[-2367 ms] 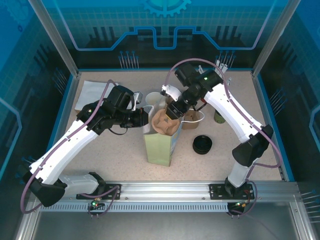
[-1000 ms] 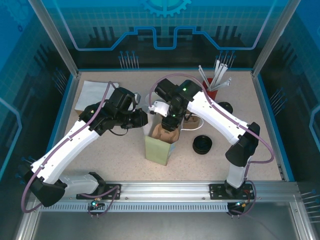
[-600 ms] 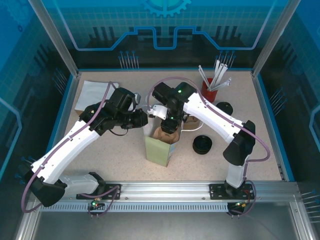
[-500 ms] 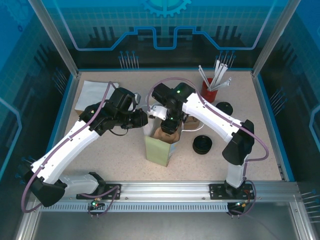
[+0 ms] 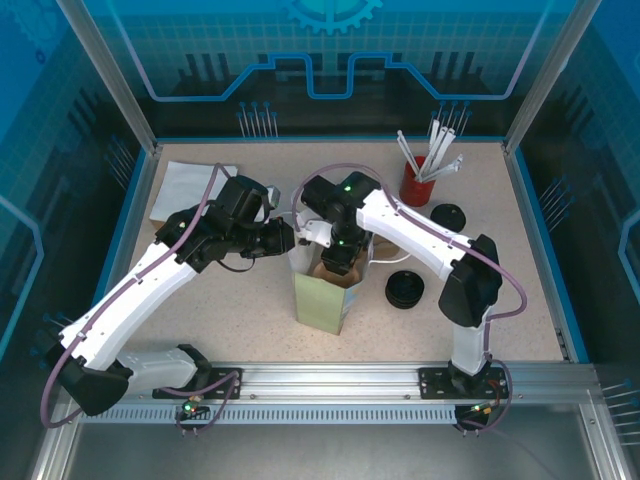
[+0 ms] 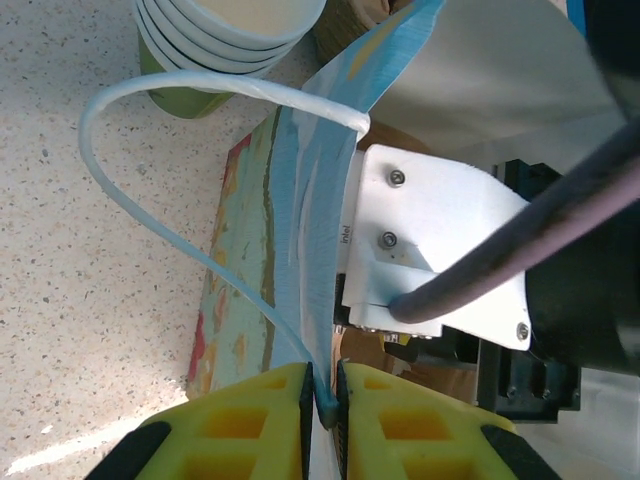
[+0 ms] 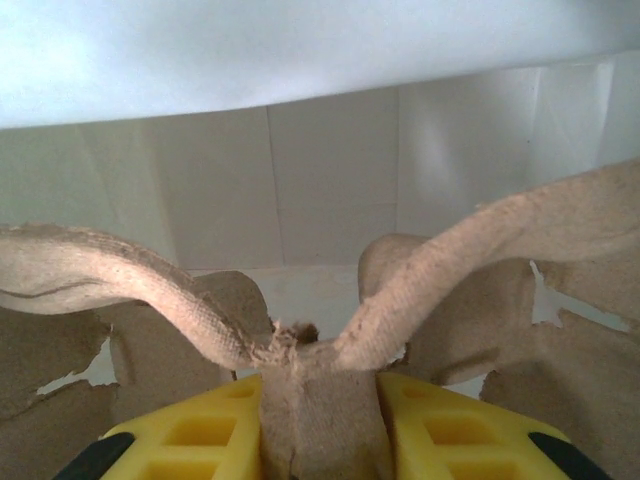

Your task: Pack the takeout coffee

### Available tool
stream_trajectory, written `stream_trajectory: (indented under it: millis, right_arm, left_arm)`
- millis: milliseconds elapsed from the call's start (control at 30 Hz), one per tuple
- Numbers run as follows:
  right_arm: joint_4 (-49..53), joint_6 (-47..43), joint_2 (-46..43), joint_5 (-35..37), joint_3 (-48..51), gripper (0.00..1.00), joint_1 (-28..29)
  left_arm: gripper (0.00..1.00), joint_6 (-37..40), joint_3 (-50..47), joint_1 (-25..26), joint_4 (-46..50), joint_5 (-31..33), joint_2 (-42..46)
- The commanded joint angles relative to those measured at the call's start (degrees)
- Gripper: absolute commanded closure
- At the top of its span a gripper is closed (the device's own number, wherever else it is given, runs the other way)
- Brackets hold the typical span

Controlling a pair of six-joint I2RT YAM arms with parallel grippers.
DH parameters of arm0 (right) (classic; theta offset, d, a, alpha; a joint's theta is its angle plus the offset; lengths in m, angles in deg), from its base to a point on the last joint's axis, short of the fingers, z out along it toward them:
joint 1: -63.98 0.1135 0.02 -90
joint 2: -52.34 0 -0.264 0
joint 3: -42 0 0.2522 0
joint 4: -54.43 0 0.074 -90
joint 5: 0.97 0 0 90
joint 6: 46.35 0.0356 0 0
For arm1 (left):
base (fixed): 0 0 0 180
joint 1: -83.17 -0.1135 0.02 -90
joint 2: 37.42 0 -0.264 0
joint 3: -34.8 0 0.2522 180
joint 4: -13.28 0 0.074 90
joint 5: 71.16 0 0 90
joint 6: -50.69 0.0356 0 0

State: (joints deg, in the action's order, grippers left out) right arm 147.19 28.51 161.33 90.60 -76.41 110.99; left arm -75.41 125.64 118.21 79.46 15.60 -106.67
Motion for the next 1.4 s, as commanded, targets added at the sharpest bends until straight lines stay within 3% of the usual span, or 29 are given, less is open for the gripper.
stream_trajectory:
  millis: [0,1367]
  right_arm:
    - [0.5,-1.8,0.7,1.3,1.5,0.70,1.0]
    - [-5.1,-2.8,7.2,4.8,10.1,0.65,1.7]
  left_arm:
    - [0.84,0.4,-0.1,0.2,0.9,1.2,0.7]
    - [0.84,0.9,3.4,0.2,1.7,0.4,0.0]
